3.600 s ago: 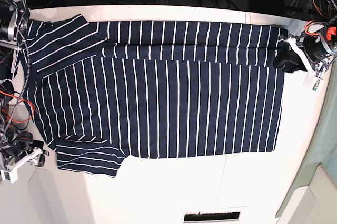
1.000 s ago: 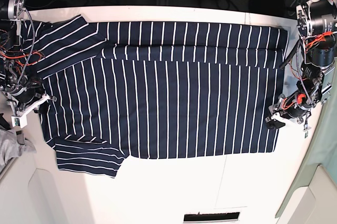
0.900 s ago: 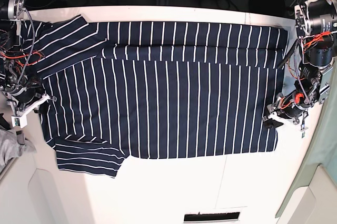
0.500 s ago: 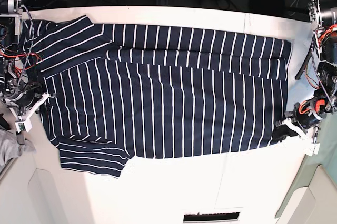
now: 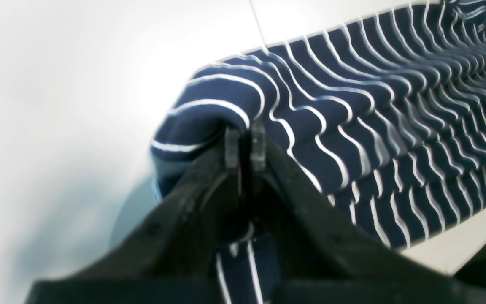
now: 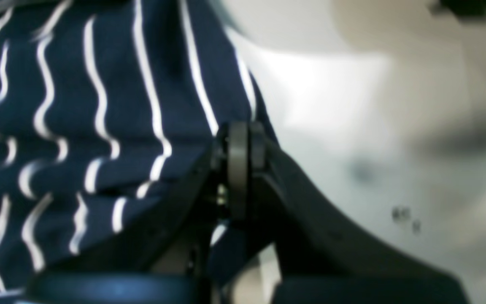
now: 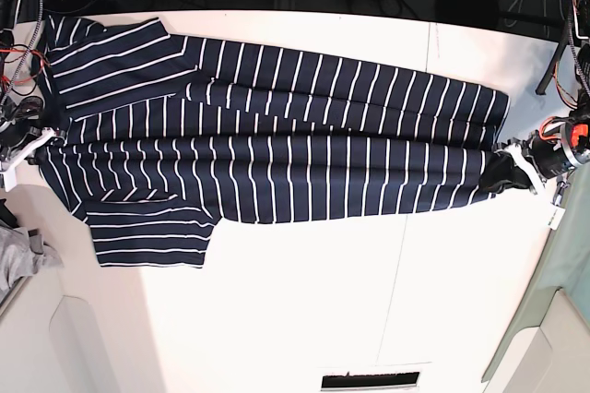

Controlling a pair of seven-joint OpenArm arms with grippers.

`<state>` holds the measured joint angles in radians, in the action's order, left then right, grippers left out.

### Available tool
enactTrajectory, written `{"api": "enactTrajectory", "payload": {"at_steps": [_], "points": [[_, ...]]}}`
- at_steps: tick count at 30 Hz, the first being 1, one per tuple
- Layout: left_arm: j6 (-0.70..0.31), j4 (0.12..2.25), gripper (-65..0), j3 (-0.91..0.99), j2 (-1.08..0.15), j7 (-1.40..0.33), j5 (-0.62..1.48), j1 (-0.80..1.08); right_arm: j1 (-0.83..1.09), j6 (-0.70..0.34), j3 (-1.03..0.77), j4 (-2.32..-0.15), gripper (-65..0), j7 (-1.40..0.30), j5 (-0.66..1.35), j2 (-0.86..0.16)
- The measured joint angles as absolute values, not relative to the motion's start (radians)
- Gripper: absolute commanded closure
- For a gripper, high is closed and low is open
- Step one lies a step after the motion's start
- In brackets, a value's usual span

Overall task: Layout the t-shirt on the table in an organized manner, then fold the t-shirt properly
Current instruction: 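Lift the hem edge with both grippers and fold it toward the shoulder fold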

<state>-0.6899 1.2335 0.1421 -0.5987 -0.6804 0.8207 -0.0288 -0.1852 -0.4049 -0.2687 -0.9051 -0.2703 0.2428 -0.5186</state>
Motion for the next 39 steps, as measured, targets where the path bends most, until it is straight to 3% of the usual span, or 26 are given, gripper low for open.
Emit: {"api": "enactTrajectory", "payload": {"at_steps": [3,7,9,15,23,33,35,39], "points": [[-0.690,1.234,0.0,0.142,-0.598,-0.681,0.820,-0.004,-0.152,-0.404,-0.290,-0.905,0.0,-0.268,0.295,-0.520],[-0.690,1.234,0.0,0.142,-0.589,-0.680,0.818,0.000,-0.133,-0.399,-0.290,-0.905,-32.9,-0.241,0.294,-0.517],[-0.690,1.234,0.0,0.142,-0.583,-0.680,0.819,0.000,-0.134,-0.397,-0.290,-0.905,-37.3,-0.201,0.309,-0.518],[-0.690,1.234,0.0,0.142,-0.579,-0.681,0.789,0.001,-0.184,-0.374,-0.325,-0.916,-37.3,-0.171,0.389,-0.498],[-0.690,1.234,0.0,0.142,-0.576,-0.681,0.770,0.001,-0.316,-0.298,-0.326,-0.883,-37.1,-0.169,0.337,-0.376],[-0.689,1.234,0.0,0.143,-0.570,-0.688,0.768,0.038,-0.537,-0.292,-0.176,-0.403,-36.9,0.065,0.186,-0.353],[-0.689,1.234,0.0,0.143,-0.564,-0.688,0.769,0.036,-0.546,-0.330,-0.124,-0.388,-34.2,0.077,0.183,-0.355],[-0.689,1.235,0.0,0.143,-0.550,-0.684,0.775,0.031,-0.541,-0.379,-0.078,-0.395,-21.6,0.093,0.186,-0.344]]}}
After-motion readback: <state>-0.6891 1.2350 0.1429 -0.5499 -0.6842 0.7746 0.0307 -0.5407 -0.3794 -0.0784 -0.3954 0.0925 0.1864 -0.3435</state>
